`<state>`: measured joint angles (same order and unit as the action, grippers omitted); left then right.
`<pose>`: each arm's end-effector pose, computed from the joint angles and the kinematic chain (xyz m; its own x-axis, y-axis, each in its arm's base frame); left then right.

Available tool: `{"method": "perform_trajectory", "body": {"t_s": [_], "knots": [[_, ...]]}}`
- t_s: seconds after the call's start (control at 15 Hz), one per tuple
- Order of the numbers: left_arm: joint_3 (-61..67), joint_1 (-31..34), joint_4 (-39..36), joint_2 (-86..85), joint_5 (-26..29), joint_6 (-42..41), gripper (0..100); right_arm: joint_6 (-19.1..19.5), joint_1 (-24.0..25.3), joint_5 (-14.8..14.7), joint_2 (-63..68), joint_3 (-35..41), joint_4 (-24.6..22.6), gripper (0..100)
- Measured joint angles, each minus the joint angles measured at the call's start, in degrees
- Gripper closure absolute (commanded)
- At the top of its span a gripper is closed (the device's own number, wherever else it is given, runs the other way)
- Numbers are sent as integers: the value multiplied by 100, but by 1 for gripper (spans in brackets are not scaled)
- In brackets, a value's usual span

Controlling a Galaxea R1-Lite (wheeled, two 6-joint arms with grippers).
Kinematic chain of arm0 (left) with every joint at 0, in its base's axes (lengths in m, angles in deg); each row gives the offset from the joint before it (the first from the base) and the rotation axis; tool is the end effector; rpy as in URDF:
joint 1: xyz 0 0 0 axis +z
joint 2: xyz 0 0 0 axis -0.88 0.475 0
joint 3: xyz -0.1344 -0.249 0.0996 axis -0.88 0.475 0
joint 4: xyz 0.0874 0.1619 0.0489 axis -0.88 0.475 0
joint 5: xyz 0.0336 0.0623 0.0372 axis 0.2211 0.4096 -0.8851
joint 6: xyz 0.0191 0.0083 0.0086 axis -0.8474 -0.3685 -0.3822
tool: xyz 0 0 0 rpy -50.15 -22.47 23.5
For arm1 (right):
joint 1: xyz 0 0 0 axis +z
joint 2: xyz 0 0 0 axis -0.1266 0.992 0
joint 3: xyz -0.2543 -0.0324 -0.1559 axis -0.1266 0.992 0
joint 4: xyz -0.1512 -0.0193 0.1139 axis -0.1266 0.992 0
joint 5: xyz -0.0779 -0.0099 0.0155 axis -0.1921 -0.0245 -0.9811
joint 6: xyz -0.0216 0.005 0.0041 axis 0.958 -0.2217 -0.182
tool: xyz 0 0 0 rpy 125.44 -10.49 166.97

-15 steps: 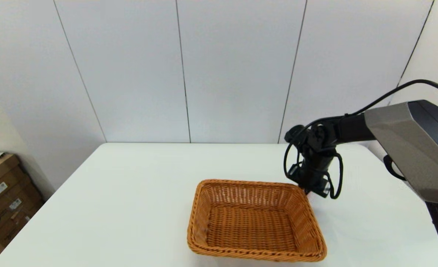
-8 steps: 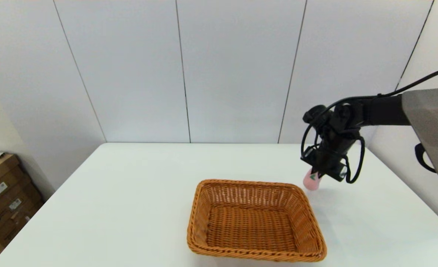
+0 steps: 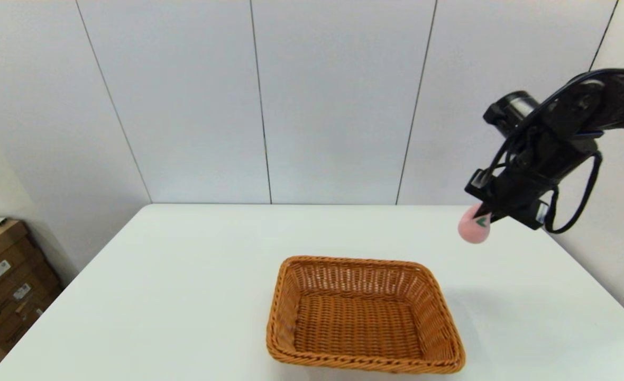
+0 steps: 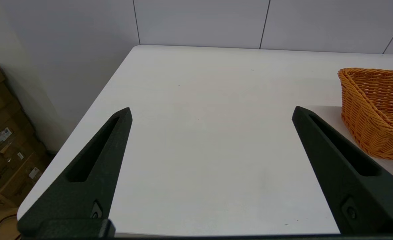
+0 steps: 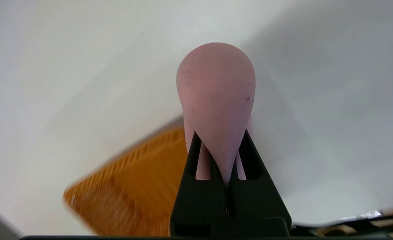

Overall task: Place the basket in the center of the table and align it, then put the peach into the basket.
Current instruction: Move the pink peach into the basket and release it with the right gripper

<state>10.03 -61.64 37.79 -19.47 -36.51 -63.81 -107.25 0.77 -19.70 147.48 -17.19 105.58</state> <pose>-0.0240 0.0007 0.0769 0.9995 0.0299 -0.0107 -0.0304 0.9981 -0.0528 0.3543 0.0503 0.2174 0.3857 0.0590 -0.9207 0.5931 0.7485 0.2964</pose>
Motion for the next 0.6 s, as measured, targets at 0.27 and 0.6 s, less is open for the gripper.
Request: {"method": "perform_trajectory", "body": {"t_s": [0.27,0.6], "knots": [[0,0,1,0,-2,0,0,388,588,385,-1115,21,926,100],[0,0,0,0,9,-10,0,358,2114,435,-1775,49,1406,100]]}}
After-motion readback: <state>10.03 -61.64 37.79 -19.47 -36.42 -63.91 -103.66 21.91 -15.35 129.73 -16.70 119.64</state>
